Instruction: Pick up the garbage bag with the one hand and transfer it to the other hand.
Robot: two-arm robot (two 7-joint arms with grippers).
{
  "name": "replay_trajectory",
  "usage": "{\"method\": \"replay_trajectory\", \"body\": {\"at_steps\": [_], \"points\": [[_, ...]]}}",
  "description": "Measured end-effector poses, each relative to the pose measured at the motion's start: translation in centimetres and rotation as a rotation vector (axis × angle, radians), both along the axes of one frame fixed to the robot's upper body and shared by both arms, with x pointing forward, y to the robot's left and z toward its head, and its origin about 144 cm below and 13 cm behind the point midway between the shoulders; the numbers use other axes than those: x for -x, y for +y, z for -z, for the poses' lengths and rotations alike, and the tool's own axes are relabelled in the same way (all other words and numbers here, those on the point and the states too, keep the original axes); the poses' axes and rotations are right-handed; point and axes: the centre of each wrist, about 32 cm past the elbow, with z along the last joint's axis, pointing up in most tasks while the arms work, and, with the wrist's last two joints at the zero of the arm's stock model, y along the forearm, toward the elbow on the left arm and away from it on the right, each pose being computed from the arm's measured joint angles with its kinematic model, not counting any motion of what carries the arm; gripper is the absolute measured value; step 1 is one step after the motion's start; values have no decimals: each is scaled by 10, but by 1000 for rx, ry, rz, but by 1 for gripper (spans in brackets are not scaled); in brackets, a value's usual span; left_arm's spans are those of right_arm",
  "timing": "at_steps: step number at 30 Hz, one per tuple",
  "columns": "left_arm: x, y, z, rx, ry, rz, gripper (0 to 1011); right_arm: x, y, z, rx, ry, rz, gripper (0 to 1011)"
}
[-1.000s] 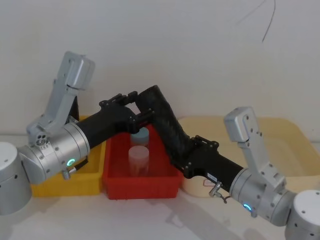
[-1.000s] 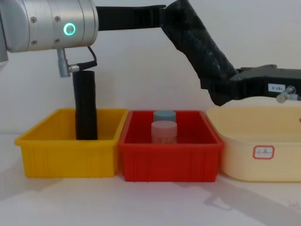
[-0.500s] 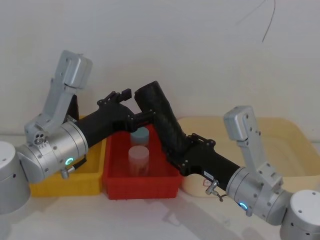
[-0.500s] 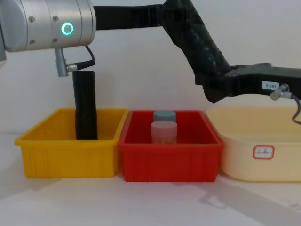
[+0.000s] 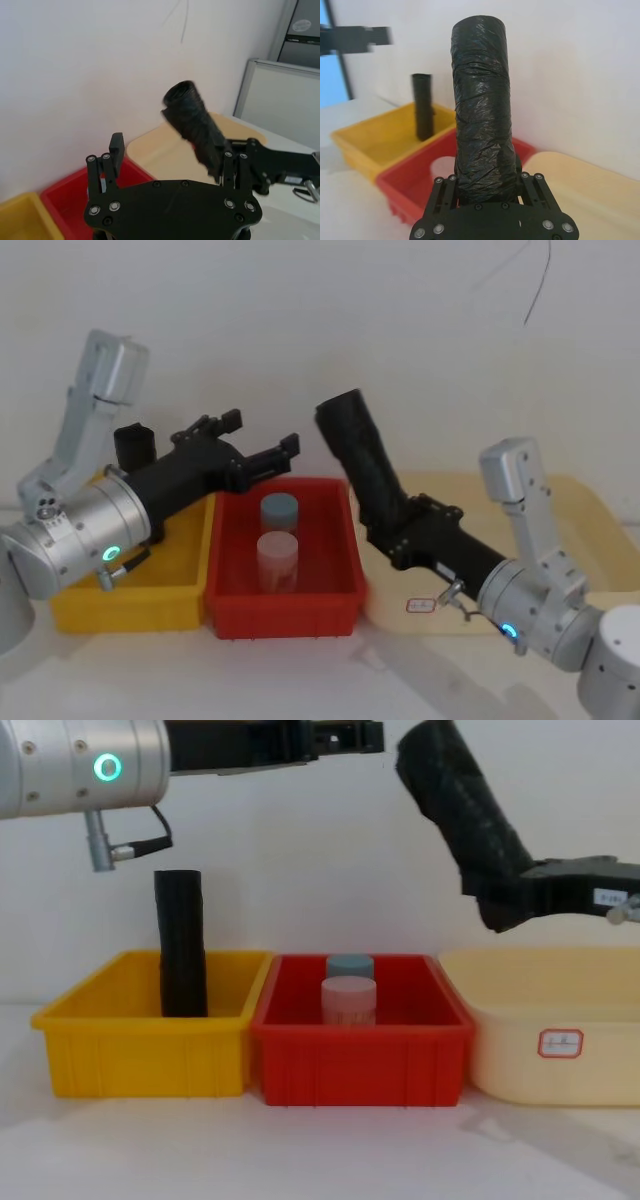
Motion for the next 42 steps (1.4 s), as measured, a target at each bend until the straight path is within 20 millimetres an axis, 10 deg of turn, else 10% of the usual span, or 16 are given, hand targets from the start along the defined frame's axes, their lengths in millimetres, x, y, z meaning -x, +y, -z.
{"method": "replay_trajectory", "body": {"at_steps": [20,33,42], "points": [[-7,51,13,6,76,-172,1001,-24,-50,-15,63,18,221,518],[-8,65,19,-2,91,-227,1001,-29,-62,-19,86,26,268,917],[-9,69,21,-5,95,-243,1001,-30,-64,-21,93,32,274,1001]]}}
